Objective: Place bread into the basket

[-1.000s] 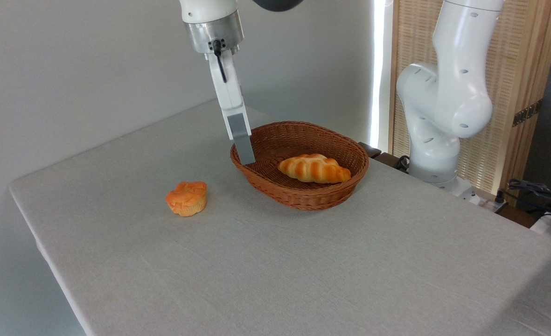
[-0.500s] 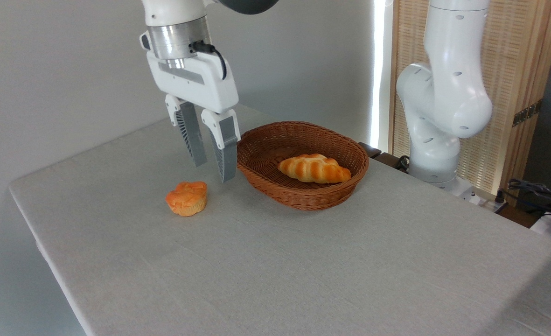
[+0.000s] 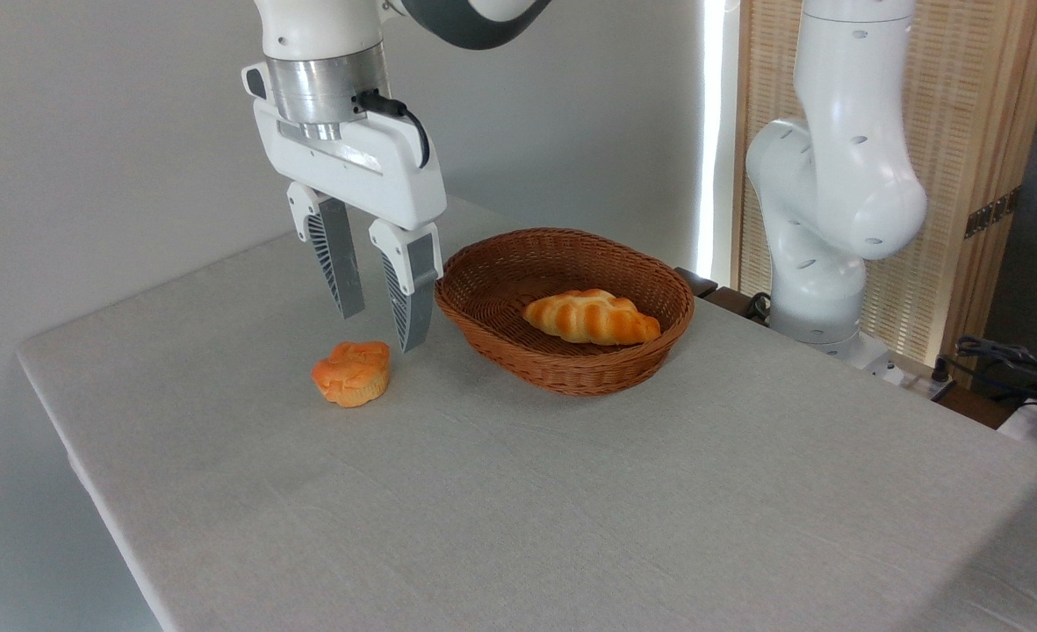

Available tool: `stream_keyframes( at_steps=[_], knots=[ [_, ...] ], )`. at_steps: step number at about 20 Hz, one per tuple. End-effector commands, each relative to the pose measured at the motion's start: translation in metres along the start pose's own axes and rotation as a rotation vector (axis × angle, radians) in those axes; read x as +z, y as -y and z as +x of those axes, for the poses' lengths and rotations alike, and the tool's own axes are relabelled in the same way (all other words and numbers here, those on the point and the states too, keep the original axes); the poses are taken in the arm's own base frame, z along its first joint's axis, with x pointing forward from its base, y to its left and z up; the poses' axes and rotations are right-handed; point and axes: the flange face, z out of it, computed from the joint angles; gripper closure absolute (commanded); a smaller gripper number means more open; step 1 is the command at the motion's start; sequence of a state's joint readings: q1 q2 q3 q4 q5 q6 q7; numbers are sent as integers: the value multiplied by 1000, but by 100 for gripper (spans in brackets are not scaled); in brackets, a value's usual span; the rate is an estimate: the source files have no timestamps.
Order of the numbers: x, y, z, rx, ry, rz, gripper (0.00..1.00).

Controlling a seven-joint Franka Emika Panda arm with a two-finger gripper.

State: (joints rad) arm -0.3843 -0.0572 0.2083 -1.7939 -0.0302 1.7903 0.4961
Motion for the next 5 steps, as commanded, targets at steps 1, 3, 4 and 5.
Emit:
stream_keyframes(
  at_steps=[1, 3, 4, 5],
  knots=[
    [-11, -1, 3, -32, -26, -6, 0],
    [-14, 2, 1, -73, -25, 9, 0],
    [-17, 5, -2, -70, -29, 10, 0],
    [-23, 6, -3, -62, -39, 14, 0]
  ],
)
